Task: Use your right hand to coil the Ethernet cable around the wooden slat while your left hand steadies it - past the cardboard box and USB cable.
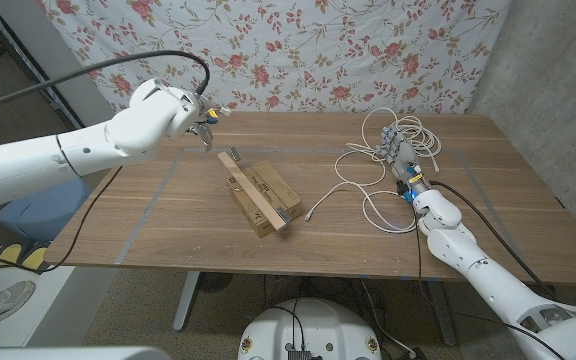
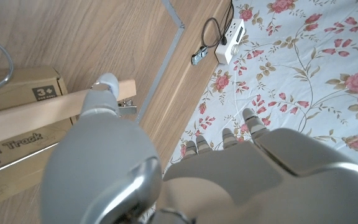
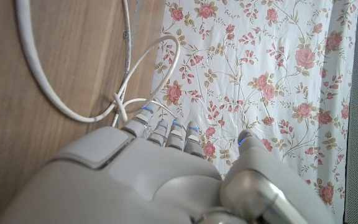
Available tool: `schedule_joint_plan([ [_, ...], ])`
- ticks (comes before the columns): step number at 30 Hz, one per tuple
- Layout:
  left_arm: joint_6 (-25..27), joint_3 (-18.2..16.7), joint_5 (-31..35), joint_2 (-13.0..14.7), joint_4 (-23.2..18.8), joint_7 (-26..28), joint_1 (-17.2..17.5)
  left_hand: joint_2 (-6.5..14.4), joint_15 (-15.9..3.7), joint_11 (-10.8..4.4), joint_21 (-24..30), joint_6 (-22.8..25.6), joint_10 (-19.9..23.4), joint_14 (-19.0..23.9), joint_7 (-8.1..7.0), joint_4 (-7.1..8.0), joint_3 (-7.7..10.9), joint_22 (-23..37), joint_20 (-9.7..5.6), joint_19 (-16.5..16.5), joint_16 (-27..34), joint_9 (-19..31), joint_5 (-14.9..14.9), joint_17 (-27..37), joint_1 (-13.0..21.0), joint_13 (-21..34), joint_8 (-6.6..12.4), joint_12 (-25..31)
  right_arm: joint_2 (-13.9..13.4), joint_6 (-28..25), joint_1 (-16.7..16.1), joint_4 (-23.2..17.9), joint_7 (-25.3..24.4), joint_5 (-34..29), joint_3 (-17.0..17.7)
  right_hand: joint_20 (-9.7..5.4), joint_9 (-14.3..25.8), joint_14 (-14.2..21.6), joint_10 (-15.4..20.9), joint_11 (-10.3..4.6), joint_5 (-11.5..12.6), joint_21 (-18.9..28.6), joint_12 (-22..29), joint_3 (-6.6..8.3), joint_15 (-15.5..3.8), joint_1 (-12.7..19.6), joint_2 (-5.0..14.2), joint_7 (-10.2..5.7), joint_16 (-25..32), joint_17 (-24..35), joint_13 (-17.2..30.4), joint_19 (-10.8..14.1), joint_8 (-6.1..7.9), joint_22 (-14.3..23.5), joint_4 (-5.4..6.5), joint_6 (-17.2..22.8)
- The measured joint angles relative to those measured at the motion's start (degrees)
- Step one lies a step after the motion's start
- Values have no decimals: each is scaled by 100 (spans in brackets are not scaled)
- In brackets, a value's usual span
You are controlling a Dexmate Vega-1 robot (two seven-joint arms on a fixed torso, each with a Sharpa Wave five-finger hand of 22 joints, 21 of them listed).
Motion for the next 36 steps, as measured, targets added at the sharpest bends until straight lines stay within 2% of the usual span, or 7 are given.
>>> schedule_joint_plan([
  [3,-147,145,169,-20,42,-6,-90,-15,0,0,-102,10,0,0,56,121,-338,30,55,-12,0,0,181,0,-238,2,0,-22,7,30,-28,-14,-22,-1,5,0,0,0,0,0,0,0,0,0,0,0,0,0,0,0,0,0,0,0,0,0],
  [7,-390,340,309,-38,100,73,-203,-21,21,47,-196,9,-15,21,116,253,-765,60,82,0,0,26,241,30,-584,2,0,-44,17,72,-66,-37,-53,-5,14,0,0,0,0,0,0,0,0,0,0,0,0,0,0,0,0,0,0,0,0,0],
  [10,-629,498,382,-38,148,211,-286,-13,20,46,-226,9,-16,21,116,289,-933,61,82,0,0,26,241,30,-698,2,0,-44,22,99,-95,-55,-83,-9,22,0,0,31,-1,0,0,0,0,0,31,0,0,22,40,0,0,0,0,0,0,22],
  [13,-797,600,442,-39,186,289,-347,-17,20,46,-248,20,-16,21,188,317,-1080,61,82,0,0,26,241,29,-787,2,0,-44,27,115,-116,-69,-108,-12,26,0,0,31,-1,0,0,0,0,0,31,0,0,32,40,-1,0,0,0,0,0,31],
  [16,-1043,759,567,-48,238,395,-423,-16,20,45,-248,9,-16,21,240,333,-1123,60,82,0,0,26,241,29,-786,2,0,-44,32,134,-141,-94,-147,-20,29,0,0,62,-1,0,0,0,0,0,0,-2,2,32,40,-1,0,0,0,0,0,31],
  [25,-1600,1155,1026,-98,373,484,-605,14,20,45,-248,9,-17,21,240,310,-1257,60,81,0,0,25,241,29,-816,1,27,-19,43,142,-183,-149,-241,-32,34,23,0,62,30,32,0,0,0,0,1,-24,24,32,40,-1,0,23,0,0,0,31],
  [36,-1959,1547,1462,-131,556,596,-761,14,16,45,-248,9,-17,17,239,299,-1389,59,81,0,28,24,307,27,-816,1,88,38,65,155,-191,-153,-295,-40,34,30,0,61,30,32,0,-1,0,0,1,-24,24,32,40,-1,0,30,0,0,0,30],
])
